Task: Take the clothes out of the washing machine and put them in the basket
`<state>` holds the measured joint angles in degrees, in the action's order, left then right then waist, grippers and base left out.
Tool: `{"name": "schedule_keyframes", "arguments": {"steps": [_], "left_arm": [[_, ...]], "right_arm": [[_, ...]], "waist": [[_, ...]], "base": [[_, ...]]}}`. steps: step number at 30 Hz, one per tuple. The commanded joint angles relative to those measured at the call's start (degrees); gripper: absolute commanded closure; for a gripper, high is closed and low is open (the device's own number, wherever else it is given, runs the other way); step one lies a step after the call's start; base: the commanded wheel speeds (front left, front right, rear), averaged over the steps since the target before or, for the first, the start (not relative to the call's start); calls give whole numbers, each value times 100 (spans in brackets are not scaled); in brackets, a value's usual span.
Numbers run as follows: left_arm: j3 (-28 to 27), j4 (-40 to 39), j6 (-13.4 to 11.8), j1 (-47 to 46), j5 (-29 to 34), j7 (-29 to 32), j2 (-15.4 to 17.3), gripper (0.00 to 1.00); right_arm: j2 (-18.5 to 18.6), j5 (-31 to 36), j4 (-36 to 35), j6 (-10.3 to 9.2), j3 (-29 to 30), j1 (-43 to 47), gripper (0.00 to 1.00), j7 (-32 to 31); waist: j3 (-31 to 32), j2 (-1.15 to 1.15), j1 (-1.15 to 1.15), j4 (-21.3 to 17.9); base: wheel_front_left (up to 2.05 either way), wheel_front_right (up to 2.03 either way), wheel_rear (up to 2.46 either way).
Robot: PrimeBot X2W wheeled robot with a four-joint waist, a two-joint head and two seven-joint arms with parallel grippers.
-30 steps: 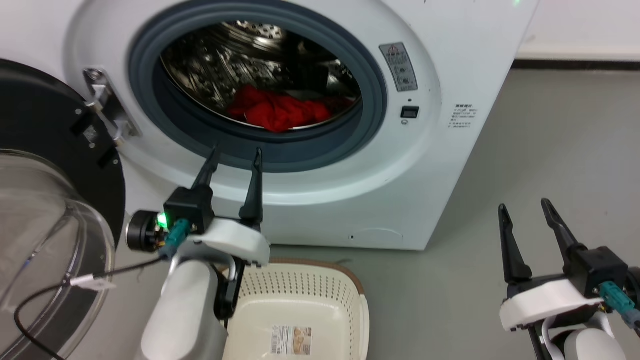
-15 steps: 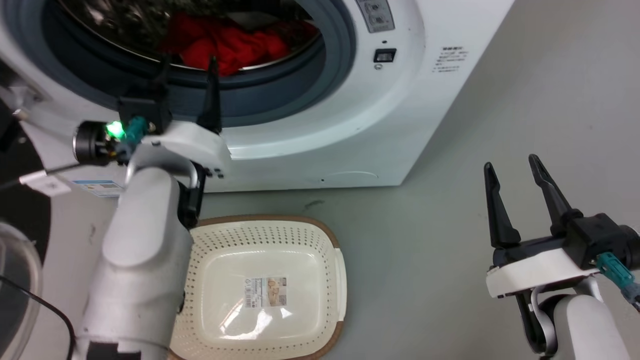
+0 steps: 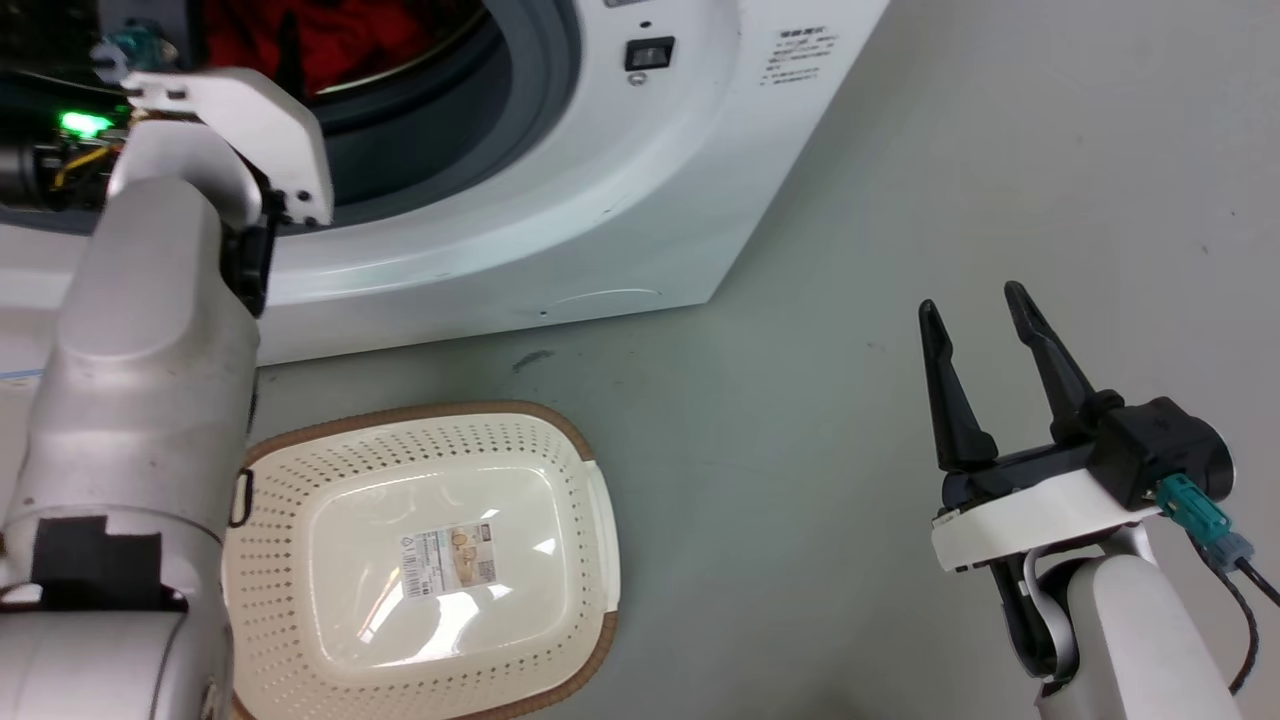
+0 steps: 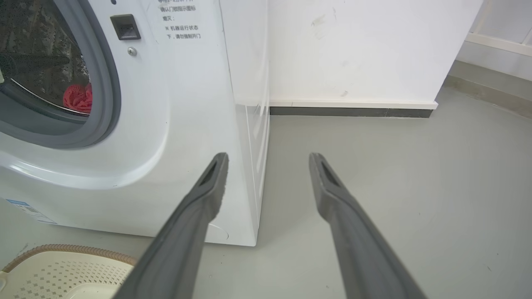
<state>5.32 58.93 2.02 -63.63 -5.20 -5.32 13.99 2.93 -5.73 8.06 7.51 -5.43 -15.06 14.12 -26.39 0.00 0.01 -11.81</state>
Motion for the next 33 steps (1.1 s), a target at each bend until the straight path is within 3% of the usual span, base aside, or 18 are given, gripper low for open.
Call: {"name": "schedule_keyframes", "arguments": {"steps": [1,13,24,25,26,27,33], "left_arm": [[13,137,-9,-124,32,125,45,0],[211,1127,296,-1320,55,1881,549,0],[408,1369,227,-1917,116,3207,837,0],[409,1377,196,-1938,99,3264,846,54],[410,1385,174,-1953,86,3309,845,96],[408,1391,154,-1966,81,3356,847,100],[413,1317,59,-1827,16,3121,837,100]], "right_arm": [[-8,-54,47,-4,-33,-98,0,43],[-10,-304,227,-4,-354,-359,0,108],[-9,-586,206,-4,-587,-485,0,110],[-9,-597,209,-4,-593,-483,0,110],[-9,-617,217,-4,-600,-480,0,111],[-9,-631,225,-4,-605,-479,0,111],[-9,-665,284,-4,-544,-464,0,111]], "waist": [[-111,0,-1,-135],[-548,0,-1,-513],[-886,0,-1,-846],[-889,0,-1,-860],[-890,0,-1,-870],[-888,0,-1,-878],[-788,0,-1,-852]], "base": [[0,0,0],[0,0,0],[0,0,0],[0,0,0],[0,0,0],[0,0,0],[0,0,0]]}}
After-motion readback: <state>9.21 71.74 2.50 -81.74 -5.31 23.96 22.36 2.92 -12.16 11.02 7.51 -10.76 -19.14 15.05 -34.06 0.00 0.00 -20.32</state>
